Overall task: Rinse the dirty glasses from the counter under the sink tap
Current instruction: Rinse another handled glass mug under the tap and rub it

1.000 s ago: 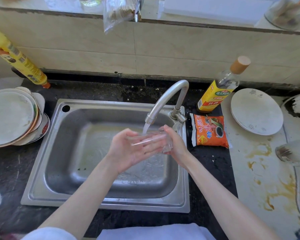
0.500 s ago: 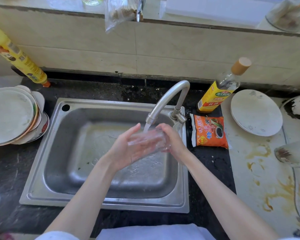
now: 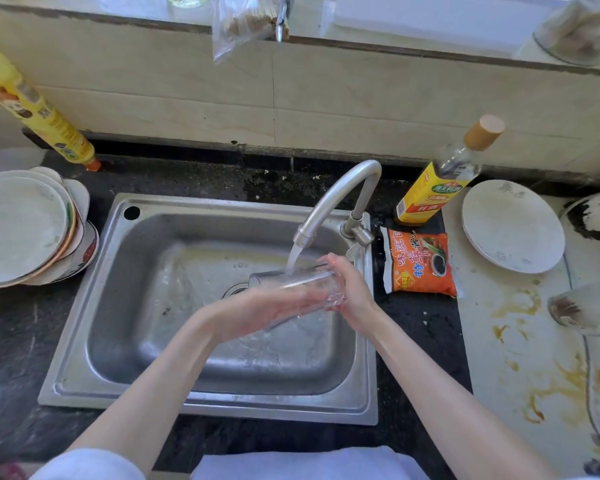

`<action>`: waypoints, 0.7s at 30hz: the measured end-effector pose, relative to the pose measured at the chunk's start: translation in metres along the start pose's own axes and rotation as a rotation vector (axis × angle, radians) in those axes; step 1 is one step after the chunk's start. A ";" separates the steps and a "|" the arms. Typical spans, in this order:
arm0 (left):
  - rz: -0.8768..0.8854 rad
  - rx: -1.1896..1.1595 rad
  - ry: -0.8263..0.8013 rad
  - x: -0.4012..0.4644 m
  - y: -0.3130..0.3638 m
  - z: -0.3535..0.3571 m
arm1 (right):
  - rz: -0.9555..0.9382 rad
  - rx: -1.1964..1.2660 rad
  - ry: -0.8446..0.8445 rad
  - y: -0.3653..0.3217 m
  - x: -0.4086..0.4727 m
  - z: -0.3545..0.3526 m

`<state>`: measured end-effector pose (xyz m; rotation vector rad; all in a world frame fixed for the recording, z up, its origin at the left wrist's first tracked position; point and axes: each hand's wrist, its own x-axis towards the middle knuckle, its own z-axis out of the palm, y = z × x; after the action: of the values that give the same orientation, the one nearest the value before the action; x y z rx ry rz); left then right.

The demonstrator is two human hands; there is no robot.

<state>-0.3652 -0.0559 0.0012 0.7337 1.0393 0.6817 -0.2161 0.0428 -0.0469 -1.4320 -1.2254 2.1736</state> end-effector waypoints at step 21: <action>0.072 0.235 0.684 0.015 0.001 -0.008 | 0.404 0.119 -0.083 -0.002 0.003 -0.015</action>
<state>-0.3671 -0.0416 -0.0078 0.7581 1.7463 0.9115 -0.2054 0.0537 -0.0498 -1.6691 -0.8687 2.5400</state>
